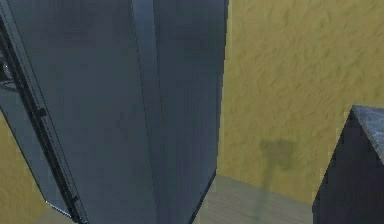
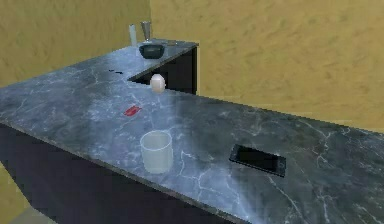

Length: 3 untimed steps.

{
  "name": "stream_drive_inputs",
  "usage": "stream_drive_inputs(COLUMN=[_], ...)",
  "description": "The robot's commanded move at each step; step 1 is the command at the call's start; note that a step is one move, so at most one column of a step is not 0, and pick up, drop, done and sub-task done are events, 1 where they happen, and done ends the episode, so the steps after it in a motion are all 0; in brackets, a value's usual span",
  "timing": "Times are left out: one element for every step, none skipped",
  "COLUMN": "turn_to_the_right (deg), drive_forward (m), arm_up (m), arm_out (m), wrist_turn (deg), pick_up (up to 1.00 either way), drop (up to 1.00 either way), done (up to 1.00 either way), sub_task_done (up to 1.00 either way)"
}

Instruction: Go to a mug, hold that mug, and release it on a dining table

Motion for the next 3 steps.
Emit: stream_drive_inputs(turn_to_the_right=[0.0, 0.0, 0.0], drive_forward=[0.0, 0.0, 0.0], arm_up=[0.5, 0.38, 0.0], arm_out=[0.0, 0.0, 0.16], wrist_turn=[0.0, 0.0, 0.0], pick_up=[0.0, 0.0, 0.0], drop=[0.0, 0.0, 0.0], done=[0.0, 0.0, 0.0], sub_task_done=[0.0, 0.0, 0.0])
